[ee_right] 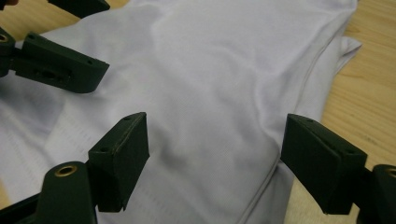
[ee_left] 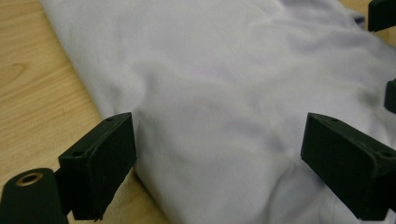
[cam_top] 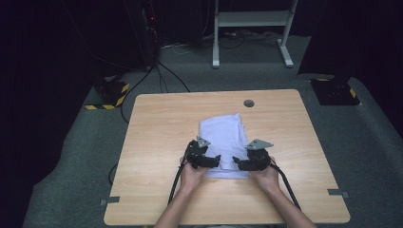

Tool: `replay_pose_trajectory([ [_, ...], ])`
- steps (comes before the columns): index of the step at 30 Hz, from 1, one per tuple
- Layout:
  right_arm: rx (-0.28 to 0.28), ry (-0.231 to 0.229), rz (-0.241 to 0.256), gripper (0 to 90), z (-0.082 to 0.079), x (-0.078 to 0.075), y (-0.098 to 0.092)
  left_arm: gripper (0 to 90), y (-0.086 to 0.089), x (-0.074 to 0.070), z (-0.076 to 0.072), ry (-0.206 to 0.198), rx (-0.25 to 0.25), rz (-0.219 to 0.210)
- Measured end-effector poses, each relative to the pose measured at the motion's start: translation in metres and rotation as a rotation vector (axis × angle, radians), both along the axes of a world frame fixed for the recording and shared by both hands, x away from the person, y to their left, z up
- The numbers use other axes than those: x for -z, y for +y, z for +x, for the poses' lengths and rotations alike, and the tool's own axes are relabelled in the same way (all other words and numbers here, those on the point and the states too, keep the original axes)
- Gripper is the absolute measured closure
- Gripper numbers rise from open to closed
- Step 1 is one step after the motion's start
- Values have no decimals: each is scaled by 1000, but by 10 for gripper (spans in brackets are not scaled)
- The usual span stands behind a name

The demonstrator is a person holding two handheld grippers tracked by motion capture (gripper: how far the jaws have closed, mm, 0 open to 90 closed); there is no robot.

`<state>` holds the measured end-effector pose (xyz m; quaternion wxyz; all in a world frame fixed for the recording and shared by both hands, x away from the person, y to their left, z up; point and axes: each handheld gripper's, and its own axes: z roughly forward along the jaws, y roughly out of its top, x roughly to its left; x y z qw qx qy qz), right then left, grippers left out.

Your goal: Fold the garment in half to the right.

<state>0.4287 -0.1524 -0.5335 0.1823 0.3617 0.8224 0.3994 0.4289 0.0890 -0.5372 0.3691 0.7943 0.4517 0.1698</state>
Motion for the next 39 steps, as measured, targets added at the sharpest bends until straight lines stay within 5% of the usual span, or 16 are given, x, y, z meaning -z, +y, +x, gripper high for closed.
replay_pose_trajectory([
  [3, -20, 17, -51, 212, -4, 6, -1, 105, 4, 6, -6, -7, -2, 23],
  [11, 18, 27, -33, 206, -7, 5, -22, 104, 25, 3, -20, -20, -35, 13],
  [14, -8, 14, -10, 209, -12, 3, -15, 104, 22, 4, -23, -24, -24, 33],
  [17, -40, 19, -61, 212, -14, 8, -6, 101, 28, 6, -22, -8, -24, 6],
  [23, -9, 66, -28, 196, -9, 8, -23, 90, 37, 5, -22, 2, -23, -25],
  [28, 18, 45, 7, 194, -6, 3, -29, 87, 41, 2, -21, -14, -38, -92],
  [39, 26, 6, 63, 185, -2, -16, -36, 84, 56, -20, -20, -89, -65, -115],
])
